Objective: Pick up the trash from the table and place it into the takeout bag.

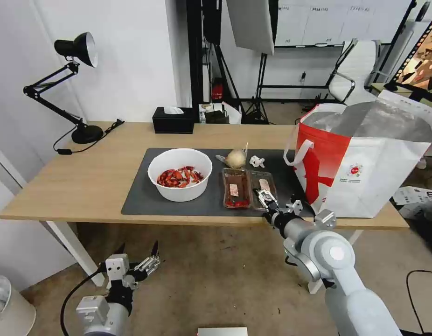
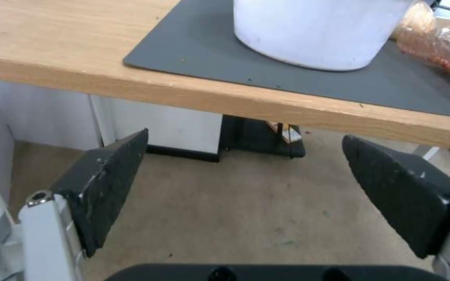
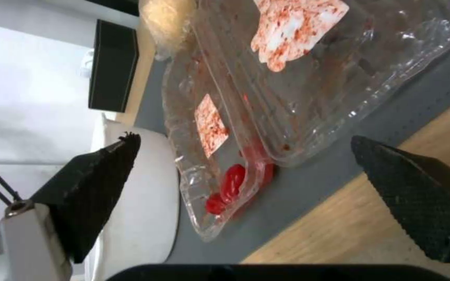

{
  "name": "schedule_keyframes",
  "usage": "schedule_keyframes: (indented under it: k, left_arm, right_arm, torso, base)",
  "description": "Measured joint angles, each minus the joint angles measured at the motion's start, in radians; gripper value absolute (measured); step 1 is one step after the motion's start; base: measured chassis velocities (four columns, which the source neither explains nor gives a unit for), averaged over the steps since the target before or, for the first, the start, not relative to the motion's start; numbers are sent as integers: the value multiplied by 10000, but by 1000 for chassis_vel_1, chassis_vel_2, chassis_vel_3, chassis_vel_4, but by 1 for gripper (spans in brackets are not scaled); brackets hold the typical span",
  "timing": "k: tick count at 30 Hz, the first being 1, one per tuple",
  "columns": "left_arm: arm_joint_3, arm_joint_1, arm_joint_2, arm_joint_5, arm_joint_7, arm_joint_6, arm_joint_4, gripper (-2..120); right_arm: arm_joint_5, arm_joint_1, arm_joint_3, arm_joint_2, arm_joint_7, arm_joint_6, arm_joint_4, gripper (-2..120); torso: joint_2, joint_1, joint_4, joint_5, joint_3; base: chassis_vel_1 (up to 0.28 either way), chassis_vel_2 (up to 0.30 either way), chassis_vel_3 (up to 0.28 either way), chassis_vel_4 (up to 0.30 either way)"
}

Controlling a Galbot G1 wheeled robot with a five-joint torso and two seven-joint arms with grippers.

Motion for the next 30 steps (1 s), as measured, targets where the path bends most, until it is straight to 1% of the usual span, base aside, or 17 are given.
schedule_keyframes:
  k: [12, 19, 20, 21, 23, 24, 25, 27, 28, 29, 30]
  left_arm:
    - [-60, 88, -17, 4, 1, 0, -99, 100]
    - [-71, 97, -14, -2, 4, 0, -112, 100]
    - [-71, 97, -4, -4, 4, -1, -112, 100]
    - [-71, 97, -4, -4, 4, -1, -112, 100]
    - [-68, 78, 16, -16, 8, -5, -95, 100]
    - [-61, 70, 15, -18, 8, -6, -84, 100]
    - [-61, 70, 15, -18, 8, -6, -84, 100]
    - [-38, 40, 10, -22, 9, -10, -58, 100]
    - [-38, 40, 10, -22, 9, -10, -58, 100]
    - [-32, 35, 8, -23, 8, -12, -51, 100]
    - [-26, 23, 7, -25, 8, -17, -31, 100]
  right_arm:
    - [57, 257, 67, 131, 227, 53, -301, 100]
    - [-114, 406, 45, 209, 151, 228, -509, 100]
    - [-530, 408, -38, 211, -110, 289, -567, 100]
    - [-530, 408, -38, 211, -110, 289, -567, 100]
    - [-1557, 376, -260, 170, -1224, 420, -564, 100]
    - [-1777, 374, -307, 157, -1497, 457, -550, 100]
    - [-1777, 374, -307, 157, -1497, 457, -550, 100]
    - [-2571, 393, -496, 67, -2429, 590, -533, 100]
    - [-2571, 393, -496, 67, -2429, 590, -533, 100]
    - [-2782, 411, -555, 27, -2652, 608, -534, 100]
    - [-3246, 479, -703, -103, -3144, 615, -563, 100]
  torso:
    - [1, -2, 0, -1, -1]
    - [1, -2, 1, -1, -1]
    - [1, -1, 0, 2, 0]
    - [1, -1, 0, 2, 0]
    - [0, -1, -1, 2, 1]
    - [0, -1, -1, 2, 1]
    - [0, -1, -1, 2, 1]
    - [0, -1, -1, 0, 1]
    - [0, -1, -1, 0, 1]
    - [0, -1, -1, 1, 1]
    - [0, -1, -1, 0, 1]
  base:
    - [0, 0, 0, 0]
    - [0, 0, 0, 0]
    - [0, 0, 0, 0]
    - [0, 0, 0, 0]
    - [0, 0, 0, 0]
    - [0, 0, 0, 0]
    - [0, 0, 0, 0]
    - [0, 0, 0, 0]
    - [0, 0, 0, 0]
    - [0, 0, 0, 0]
    - [0, 0, 0, 0]
